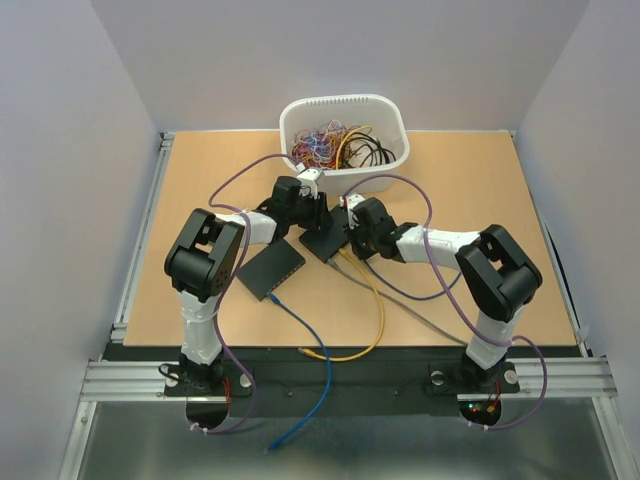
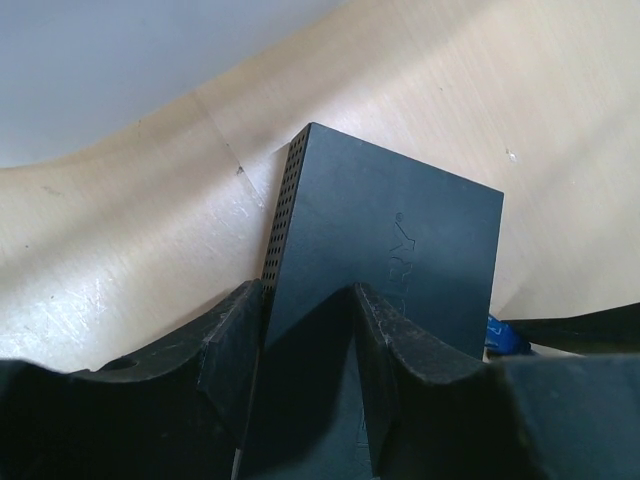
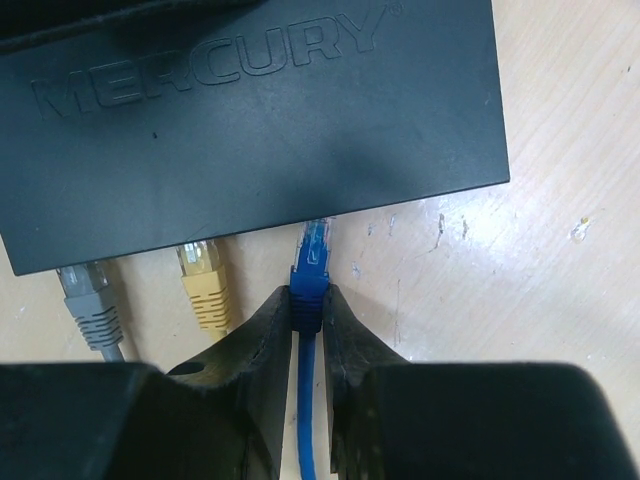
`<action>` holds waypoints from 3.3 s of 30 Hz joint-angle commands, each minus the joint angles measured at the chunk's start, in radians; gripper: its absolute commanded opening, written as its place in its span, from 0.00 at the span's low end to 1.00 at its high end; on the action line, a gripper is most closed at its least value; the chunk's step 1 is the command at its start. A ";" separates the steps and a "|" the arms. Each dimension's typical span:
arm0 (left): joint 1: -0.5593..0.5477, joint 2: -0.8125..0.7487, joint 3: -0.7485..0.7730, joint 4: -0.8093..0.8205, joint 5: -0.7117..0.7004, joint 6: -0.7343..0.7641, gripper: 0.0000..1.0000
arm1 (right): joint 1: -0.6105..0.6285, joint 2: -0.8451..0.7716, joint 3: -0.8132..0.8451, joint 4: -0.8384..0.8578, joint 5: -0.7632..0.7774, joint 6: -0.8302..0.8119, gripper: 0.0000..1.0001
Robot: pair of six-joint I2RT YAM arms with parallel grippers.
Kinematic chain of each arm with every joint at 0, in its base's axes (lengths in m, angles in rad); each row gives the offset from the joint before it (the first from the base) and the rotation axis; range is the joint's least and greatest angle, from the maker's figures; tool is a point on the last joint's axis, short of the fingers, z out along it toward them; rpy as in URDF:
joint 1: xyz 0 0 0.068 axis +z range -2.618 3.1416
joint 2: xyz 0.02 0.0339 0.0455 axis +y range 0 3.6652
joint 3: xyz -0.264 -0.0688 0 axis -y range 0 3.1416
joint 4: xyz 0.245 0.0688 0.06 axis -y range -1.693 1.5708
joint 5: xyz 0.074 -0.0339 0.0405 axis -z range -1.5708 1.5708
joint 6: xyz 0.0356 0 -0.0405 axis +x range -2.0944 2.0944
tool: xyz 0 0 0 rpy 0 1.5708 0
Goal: Insert the plug into the switch port
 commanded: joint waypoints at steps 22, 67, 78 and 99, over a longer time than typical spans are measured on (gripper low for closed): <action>-0.114 0.031 0.009 -0.086 0.225 0.102 0.50 | 0.011 -0.028 -0.069 0.196 -0.110 -0.145 0.01; -0.139 0.000 -0.075 -0.111 0.156 -0.099 0.52 | 0.011 0.154 0.182 0.271 -0.144 -0.064 0.00; -0.053 -0.014 -0.006 -0.230 0.064 -0.097 0.57 | 0.011 0.157 0.206 0.273 -0.093 -0.050 0.00; -0.020 -0.162 0.029 -0.404 -0.420 -0.194 0.70 | 0.013 -0.122 -0.086 0.268 0.013 0.045 0.40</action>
